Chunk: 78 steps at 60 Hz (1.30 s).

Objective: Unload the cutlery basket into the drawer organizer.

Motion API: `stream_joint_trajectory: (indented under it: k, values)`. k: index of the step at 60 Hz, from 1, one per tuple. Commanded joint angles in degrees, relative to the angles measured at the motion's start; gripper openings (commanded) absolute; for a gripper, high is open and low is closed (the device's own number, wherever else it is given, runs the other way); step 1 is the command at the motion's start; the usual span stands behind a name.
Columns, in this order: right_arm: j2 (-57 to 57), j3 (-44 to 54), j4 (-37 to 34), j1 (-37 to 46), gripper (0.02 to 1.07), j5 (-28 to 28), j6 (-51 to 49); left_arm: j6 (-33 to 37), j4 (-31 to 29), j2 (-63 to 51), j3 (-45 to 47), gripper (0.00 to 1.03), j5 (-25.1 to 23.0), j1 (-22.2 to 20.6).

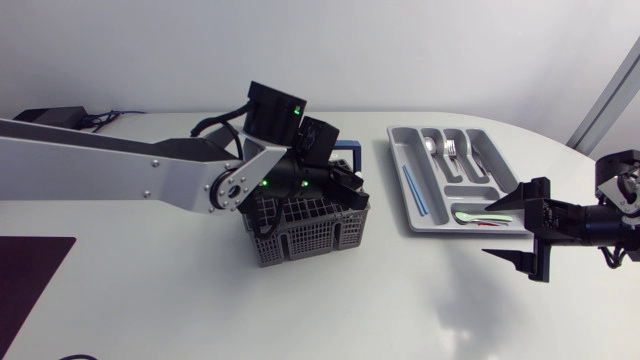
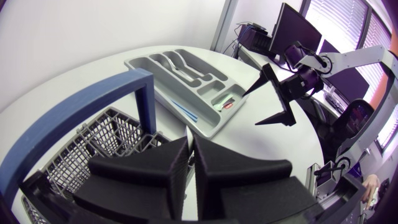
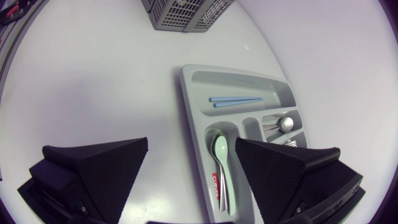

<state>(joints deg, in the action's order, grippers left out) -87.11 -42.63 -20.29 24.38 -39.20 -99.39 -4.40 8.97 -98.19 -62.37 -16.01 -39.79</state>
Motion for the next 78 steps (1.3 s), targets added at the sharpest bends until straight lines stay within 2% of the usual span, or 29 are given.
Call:
stream_joint_trajectory:
  k: [1, 10, 14, 27, 35, 48, 52, 57, 72, 78]
  values:
    - [0.1, 1.5, 0.34, -0.74, 1.03, -0.09, 0.25, 1.24, 2.54, -0.51, 2.34, 0.11, 0.37, 0.06]
    - [0.1, 1.5, 0.52, -1.35, 1.03, 0.18, 0.87, 1.42, 5.0, -0.25, 4.27, 0.13, 2.04, -0.29]
    - [0.27, 1.59, 0.52, -1.62, 1.03, 0.18, 1.22, 1.86, 5.18, -0.33, 4.71, 0.18, 2.48, -0.46]
    - [0.63, 1.67, 0.52, -2.06, 1.03, 0.44, 1.75, 3.35, 5.27, 0.46, 6.56, 0.65, 5.2, -1.61]
    - [1.42, 1.94, 1.05, -2.76, 1.03, 0.7, 2.54, 4.58, 5.62, 1.69, 7.79, 0.82, 7.84, -3.36]
    - [2.3, 2.55, 1.13, -2.94, 1.03, 0.97, 2.98, 6.87, 5.44, 4.15, 8.93, 0.86, 16.27, -7.67]
    - [2.3, 2.99, 1.75, -2.94, 1.03, 1.06, 2.98, 7.13, 3.51, 4.24, 7.44, 0.86, 19.7, -8.99]
    - [2.3, 3.43, 2.01, -2.94, 1.03, 1.06, 2.89, 7.13, 1.31, 4.68, 5.59, 0.86, 21.64, -9.87]
    - [2.47, 3.43, 2.1, -2.85, 1.03, 1.06, 2.71, 5.11, -12.22, 0.19, -6.54, 0.85, 28.49, -9.78]
    - [2.3, 3.43, 2.1, -2.67, 1.03, 1.06, 2.63, 3.17, -17.41, -2.18, -10.93, 0.83, 28.75, -9.08]
